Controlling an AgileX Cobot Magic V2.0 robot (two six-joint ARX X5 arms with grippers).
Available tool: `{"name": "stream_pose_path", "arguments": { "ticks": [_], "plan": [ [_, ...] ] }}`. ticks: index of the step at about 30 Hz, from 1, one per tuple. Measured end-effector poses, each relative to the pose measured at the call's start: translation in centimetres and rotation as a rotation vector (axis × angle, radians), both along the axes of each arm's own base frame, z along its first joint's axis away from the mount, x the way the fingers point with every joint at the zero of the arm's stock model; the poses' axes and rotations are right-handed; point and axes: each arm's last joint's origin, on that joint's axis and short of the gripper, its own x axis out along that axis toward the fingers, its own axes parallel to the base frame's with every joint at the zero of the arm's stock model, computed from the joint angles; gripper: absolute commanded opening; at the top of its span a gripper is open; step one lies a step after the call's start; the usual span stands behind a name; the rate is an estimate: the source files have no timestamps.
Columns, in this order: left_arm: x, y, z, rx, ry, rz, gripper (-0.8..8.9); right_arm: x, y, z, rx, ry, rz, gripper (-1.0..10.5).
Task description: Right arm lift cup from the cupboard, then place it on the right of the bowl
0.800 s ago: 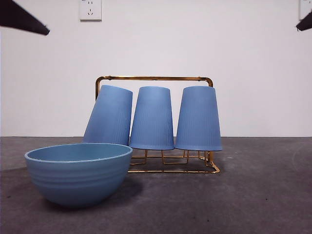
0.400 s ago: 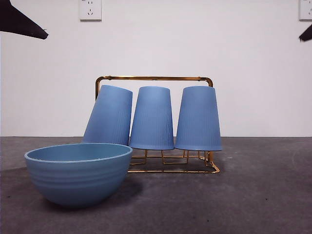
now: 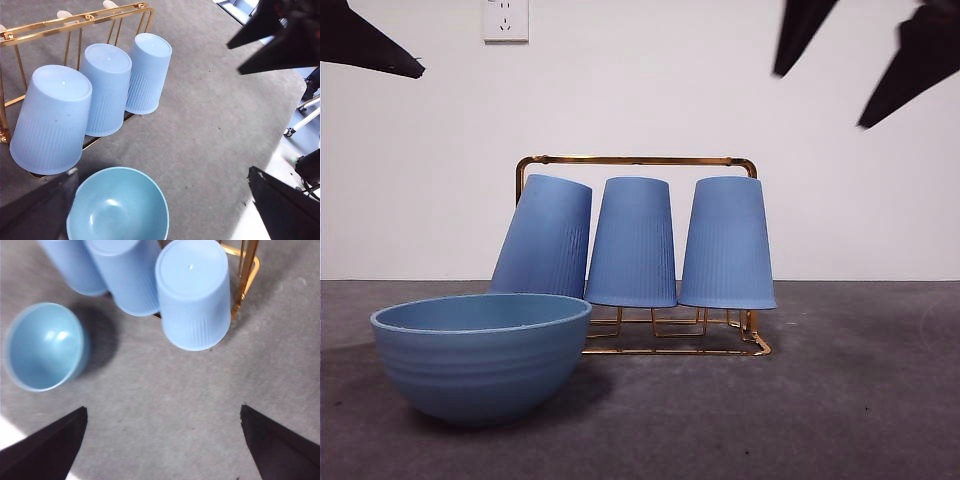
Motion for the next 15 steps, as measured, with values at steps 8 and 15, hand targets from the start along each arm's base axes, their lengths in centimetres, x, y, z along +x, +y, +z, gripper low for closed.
{"name": "stream_pose_path", "arguments": {
  "ticks": [8, 15],
  "plan": [
    [0.0, 0.0, 0.0, 0.0, 0.0, 0.0, 5.85, 7.2, 5.9, 0.8, -0.191, 0.071, -0.042, 4.9],
    [0.0, -0.1, 0.0, 0.0, 0.0, -0.005, 5.85, 10.9, 8.2, -2.4, -0.312, 0.146, -0.06, 4.9]
  ]
}}
